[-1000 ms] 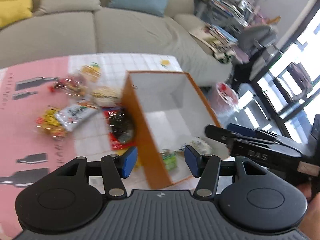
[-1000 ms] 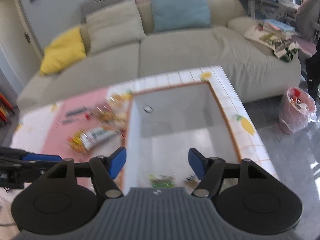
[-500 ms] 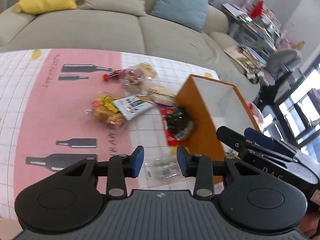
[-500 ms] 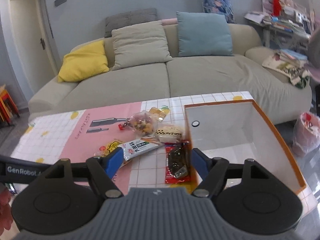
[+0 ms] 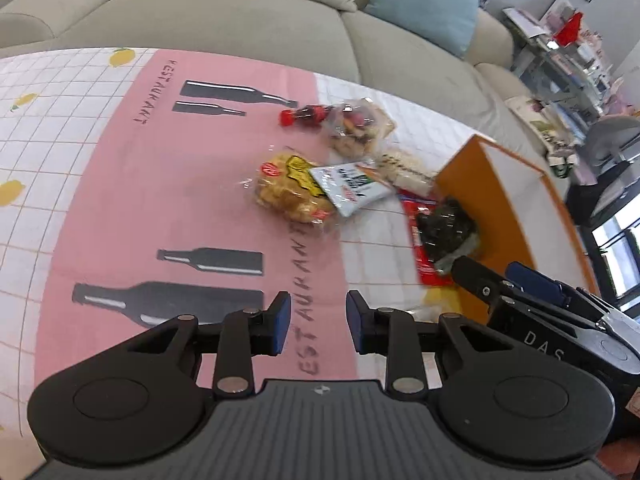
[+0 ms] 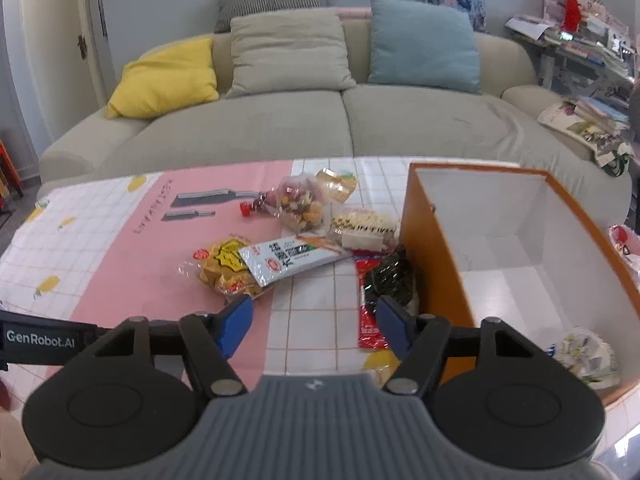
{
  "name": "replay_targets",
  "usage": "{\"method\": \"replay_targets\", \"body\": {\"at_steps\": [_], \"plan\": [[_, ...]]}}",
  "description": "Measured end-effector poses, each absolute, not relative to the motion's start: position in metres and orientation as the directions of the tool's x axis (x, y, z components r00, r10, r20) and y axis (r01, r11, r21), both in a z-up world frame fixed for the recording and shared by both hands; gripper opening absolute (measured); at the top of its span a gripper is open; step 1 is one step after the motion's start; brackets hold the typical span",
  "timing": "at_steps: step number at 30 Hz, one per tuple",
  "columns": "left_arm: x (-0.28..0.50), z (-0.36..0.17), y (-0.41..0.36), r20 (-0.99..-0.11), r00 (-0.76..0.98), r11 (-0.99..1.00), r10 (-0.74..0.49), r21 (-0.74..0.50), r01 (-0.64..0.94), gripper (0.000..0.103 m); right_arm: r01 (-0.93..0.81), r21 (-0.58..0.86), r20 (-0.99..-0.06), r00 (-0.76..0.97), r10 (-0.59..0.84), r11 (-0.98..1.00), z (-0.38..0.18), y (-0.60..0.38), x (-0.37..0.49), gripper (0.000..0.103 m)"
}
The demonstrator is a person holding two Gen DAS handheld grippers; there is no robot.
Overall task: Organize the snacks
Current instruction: 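Withdraw both tools from the box back toward the snack pile, then grasp the yellow waffle-cookie bag with the left tool while the right tool grasps the mixed-candy bag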
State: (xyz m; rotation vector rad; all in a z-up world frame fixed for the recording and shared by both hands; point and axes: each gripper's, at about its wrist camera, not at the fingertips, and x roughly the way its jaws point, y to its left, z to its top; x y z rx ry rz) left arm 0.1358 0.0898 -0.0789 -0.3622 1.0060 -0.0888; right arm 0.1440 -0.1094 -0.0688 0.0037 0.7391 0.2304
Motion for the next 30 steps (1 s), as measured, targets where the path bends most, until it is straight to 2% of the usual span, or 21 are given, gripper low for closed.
{"method": "replay_targets", "body": {"at_steps": [2,3,5,6,11,17,24,25,27,30], "plan": [[0.146,-0.085,0.092,-0.818,0.525,0.938,-0.234,-0.331,-0.099,0.038,-0.204,0.096,-0.683,0.699,0.213,0.974,-0.078,-0.105,0.154,0.063],[0.151,-0.087,0.093,-0.821,0.523,0.94,-0.227,-0.325,-0.102,0.049,-0.202,0.1,-0.691,0.69,0.215,0.974,-0.082,-0.103,0.159,0.063],[0.161,-0.09,0.095,-0.819,0.532,0.942,-0.214,-0.318,-0.111,0.061,-0.198,0.107,-0.704,0.677,0.214,0.974,-0.09,-0.098,0.169,0.063],[0.165,-0.091,0.096,-0.816,0.539,0.941,-0.209,-0.317,-0.114,0.064,-0.195,0.108,-0.708,0.673,0.213,0.975,-0.093,-0.097,0.174,0.063],[0.196,-0.104,0.099,-0.826,0.525,0.933,-0.204,-0.326,-0.151,0.065,-0.195,0.074,-0.714,0.674,0.189,0.978,-0.11,-0.088,0.192,0.063],[0.23,-0.112,0.105,-0.817,0.545,0.934,-0.19,-0.321,-0.156,0.065,-0.223,-0.057,-0.697,0.707,0.121,0.973,-0.121,-0.077,0.226,0.063],[0.27,-0.127,0.11,-0.827,0.54,0.941,-0.155,-0.29,-0.175,0.067,-0.182,0.032,-0.683,0.713,0.155,0.983,-0.124,-0.073,0.289,0.063],[0.273,-0.129,0.111,-0.834,0.531,0.942,-0.151,-0.285,-0.179,0.067,-0.182,0.056,-0.685,0.708,0.17,0.982,-0.124,-0.072,0.299,0.064],[0.278,-0.136,0.114,-0.844,0.511,0.938,-0.164,-0.293,-0.183,0.07,-0.175,0.097,-0.679,0.708,0.194,0.98,-0.124,-0.068,0.316,0.079],[0.284,-0.145,0.115,-0.856,0.491,0.94,-0.162,-0.286,-0.189,0.071,-0.17,0.148,-0.68,0.698,0.225,0.974,-0.127,-0.059,0.341,0.082]]}}
